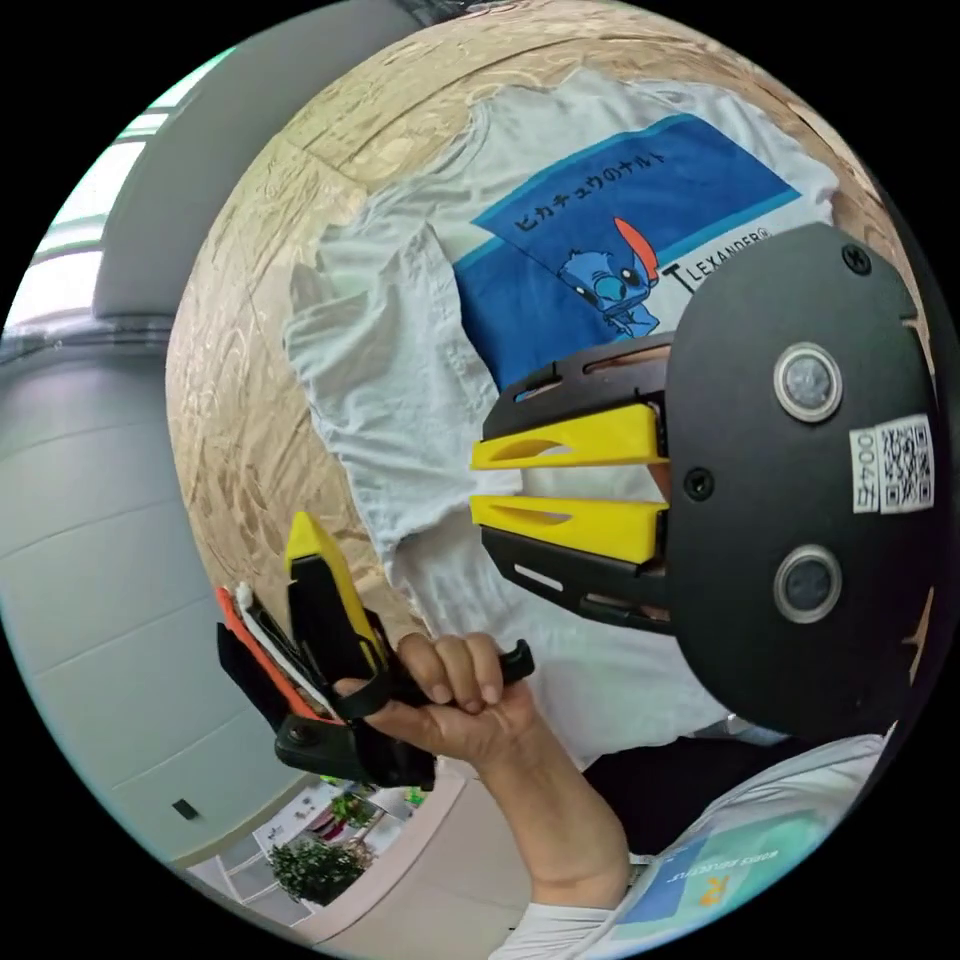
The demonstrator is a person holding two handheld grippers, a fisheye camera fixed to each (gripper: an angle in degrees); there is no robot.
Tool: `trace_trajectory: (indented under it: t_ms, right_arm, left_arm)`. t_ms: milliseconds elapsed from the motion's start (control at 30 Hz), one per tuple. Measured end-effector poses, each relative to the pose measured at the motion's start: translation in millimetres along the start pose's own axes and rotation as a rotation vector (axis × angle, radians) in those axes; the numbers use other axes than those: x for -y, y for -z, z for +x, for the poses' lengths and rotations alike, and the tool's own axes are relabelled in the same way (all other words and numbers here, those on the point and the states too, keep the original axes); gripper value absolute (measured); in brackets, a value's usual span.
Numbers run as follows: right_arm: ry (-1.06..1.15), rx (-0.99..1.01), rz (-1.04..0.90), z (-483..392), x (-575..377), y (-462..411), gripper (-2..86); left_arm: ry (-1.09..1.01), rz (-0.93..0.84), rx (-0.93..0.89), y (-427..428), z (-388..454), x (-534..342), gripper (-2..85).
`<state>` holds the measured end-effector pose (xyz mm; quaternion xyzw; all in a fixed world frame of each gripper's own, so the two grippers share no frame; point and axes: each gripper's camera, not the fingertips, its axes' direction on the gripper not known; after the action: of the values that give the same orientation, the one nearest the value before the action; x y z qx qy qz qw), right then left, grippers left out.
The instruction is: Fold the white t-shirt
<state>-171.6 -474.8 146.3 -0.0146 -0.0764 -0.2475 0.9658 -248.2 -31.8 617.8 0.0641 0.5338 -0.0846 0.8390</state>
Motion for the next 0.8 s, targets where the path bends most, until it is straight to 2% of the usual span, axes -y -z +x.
trace_trajectory:
  t_ms: [67, 133, 167, 200, 233, 400, 567, 800]
  right_arm:
    - [-0.117, -0.058, 0.122, 28.4, 12.7, 19.6, 4.6]
    - [-0.203, -0.056, 0.148, 57.0, 34.1, 25.8, 5.2]
    - [-0.252, -0.033, 0.153, 78.0, 53.3, 27.4, 5.5]
    - [-0.28, -0.027, 0.153, 88.7, 64.0, 27.6, 5.6]
    - [-0.334, -0.017, 0.149, 109.9, 87.0, 26.9, 5.6]
    - [-0.504, 0.183, 0.049, 179.6, 189.0, 10.3, 6.3]
    - [-0.407, 0.108, -0.316, 188.5, 294.9, -35.5, 13.2]
    - [-0.217, -0.098, -0.627, 166.1, 359.8, -87.8, 11.5]
  left_arm:
    - [0.013, -0.073, -0.019, -27.2, -6.8, -1.8, 0.3]
    - [0.054, -0.133, 0.011, -44.7, -27.1, -14.7, 0.2]
    - [0.111, -0.109, -0.025, -41.7, -40.9, -23.6, 0.2]
    - [0.06, -0.035, -0.115, -29.7, -40.5, -27.2, 0.2]
    - [0.04, -0.008, -0.126, -25.0, -38.8, -29.8, 0.2]
    - [-0.041, 0.012, -0.211, -22.6, -31.3, -41.1, 0.2]
    - [-0.039, 0.041, -0.266, -21.3, -34.0, -47.2, 0.2]
    - [-0.026, 0.056, -0.289, -26.4, -35.1, -53.4, 0.3]
